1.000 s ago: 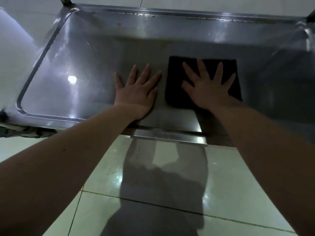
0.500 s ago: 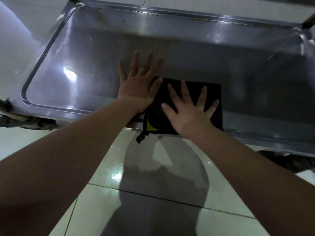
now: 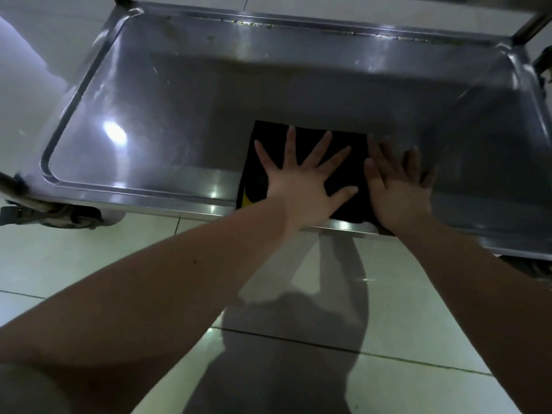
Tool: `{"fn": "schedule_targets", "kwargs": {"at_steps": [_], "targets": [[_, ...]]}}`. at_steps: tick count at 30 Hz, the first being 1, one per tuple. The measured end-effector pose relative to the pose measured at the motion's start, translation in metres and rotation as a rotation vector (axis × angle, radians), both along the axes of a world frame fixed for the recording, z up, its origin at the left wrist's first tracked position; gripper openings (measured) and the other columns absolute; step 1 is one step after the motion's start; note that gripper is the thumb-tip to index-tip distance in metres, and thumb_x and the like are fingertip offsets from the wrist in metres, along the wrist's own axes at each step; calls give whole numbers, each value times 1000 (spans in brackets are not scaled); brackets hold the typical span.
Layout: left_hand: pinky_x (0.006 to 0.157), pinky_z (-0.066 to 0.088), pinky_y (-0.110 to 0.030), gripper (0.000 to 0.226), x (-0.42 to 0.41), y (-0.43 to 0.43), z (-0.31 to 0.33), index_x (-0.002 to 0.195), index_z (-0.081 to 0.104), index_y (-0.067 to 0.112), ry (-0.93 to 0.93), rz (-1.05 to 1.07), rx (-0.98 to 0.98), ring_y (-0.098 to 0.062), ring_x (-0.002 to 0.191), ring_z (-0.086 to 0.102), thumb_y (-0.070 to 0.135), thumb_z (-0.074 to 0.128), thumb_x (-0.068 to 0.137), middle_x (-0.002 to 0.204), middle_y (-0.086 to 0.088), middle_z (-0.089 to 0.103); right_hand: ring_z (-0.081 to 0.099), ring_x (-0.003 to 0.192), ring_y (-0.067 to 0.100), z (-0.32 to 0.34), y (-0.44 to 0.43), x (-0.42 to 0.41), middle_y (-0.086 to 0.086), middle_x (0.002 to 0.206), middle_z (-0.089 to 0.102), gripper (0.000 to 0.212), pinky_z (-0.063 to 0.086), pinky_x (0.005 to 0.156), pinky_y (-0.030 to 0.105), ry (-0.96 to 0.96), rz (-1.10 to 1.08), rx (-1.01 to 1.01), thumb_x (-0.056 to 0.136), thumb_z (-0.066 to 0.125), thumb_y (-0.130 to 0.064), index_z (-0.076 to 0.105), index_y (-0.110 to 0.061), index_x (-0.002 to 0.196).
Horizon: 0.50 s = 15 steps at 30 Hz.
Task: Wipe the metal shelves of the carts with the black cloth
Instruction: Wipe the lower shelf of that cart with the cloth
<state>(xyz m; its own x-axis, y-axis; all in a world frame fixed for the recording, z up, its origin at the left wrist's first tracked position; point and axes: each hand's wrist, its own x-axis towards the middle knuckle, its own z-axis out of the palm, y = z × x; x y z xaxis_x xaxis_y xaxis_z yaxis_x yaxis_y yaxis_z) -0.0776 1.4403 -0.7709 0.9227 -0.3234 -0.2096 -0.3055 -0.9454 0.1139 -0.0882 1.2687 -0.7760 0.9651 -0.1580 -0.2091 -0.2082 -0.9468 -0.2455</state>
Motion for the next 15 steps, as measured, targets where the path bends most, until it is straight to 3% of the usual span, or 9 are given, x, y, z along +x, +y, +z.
{"fn": "schedule_targets", "kwargs": {"at_steps": [3,7,15], "targets": [[100,-10,-81,72,39,33,1,149,-7,58,-8,116,33,-40,147,-23,84,14,85,162,20,-15,-12,149,39,-2,7,2,-13,165,-9,57,-9,112,68,71,86,-178,97,14,-64,-5,-56,149],[103,-8,-80,72,79,71,9,149,-7,58,48,146,35,-39,148,-21,84,16,85,162,20,-15,-13,148,42,-3,12,7,-12,164,-13,60,-7,111,70,80,89,-211,92,13,-71,-12,-59,146],[107,-11,-76,72,25,102,13,143,-16,64,147,48,63,-36,147,-25,86,18,83,160,20,-25,-19,147,42,8,22,15,-12,163,-17,58,-11,109,71,180,55,-230,97,14,-66,-12,-57,147]]}}
